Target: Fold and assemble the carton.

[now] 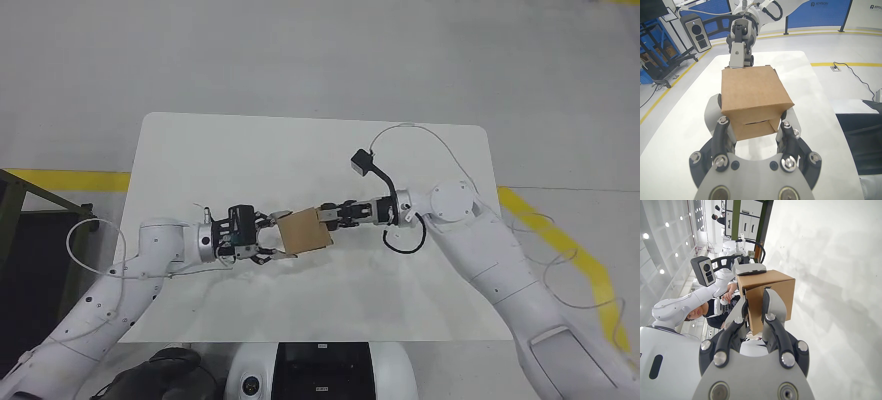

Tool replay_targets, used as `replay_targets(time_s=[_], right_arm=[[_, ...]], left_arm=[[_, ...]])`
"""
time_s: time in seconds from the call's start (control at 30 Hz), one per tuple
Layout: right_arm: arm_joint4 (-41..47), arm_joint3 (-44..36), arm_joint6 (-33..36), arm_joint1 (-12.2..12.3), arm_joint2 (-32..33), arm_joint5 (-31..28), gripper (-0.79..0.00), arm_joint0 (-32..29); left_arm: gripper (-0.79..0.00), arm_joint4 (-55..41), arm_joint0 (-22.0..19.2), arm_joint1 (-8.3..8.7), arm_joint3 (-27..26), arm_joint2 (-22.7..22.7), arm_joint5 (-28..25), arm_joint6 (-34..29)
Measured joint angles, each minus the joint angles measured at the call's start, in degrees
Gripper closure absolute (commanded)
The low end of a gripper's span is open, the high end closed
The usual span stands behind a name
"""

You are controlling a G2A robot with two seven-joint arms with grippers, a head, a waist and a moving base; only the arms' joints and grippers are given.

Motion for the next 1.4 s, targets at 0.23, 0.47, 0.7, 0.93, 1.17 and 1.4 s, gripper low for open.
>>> replay_targets(time_s=[0.23,0.47,0.7,0.93,1.17,1.4], right_arm=[[0.5,-0.43,-0.62,-0.16,0.43,-1.01,-0.594,-0.38],[2.16,-0.48,0.02,-0.1,1.34,-1.95,-0.785,-1.26],[2.81,-1.46,0.54,-0.21,1.59,-2.7,-0.785,-1.7],[2.58,-4.12,1.01,0.27,2.94,-3.43,-0.785,-3.12],[1.48,-5.84,1.55,0.04,2.13,-3.1,-0.785,-2.95],[0.58,-5.64,1.56,-0.47,0.98,-3.3,-0.785,-1.93]], left_arm=[[-0.219,-1.04,-0.05,-0.34,0.17,-0.04,0.68,-1.08],[-0.209,-1.62,-0.21,-0.64,0.55,-0.11,0.85,-1.76],[-0.175,-2.16,-0.22,-0.9,1.06,-0.46,1.67,-2.08],[-0.169,-4.25,-0.28,-1.25,1.75,-1.0,2.75,-3.4],[-0.169,-4.98,-0.57,-1.66,1.95,-0.73,2.7,-4.82],[-0.179,-5.06,-0.8,-1.93,2.34,-0.78,2.41,-5.42]])
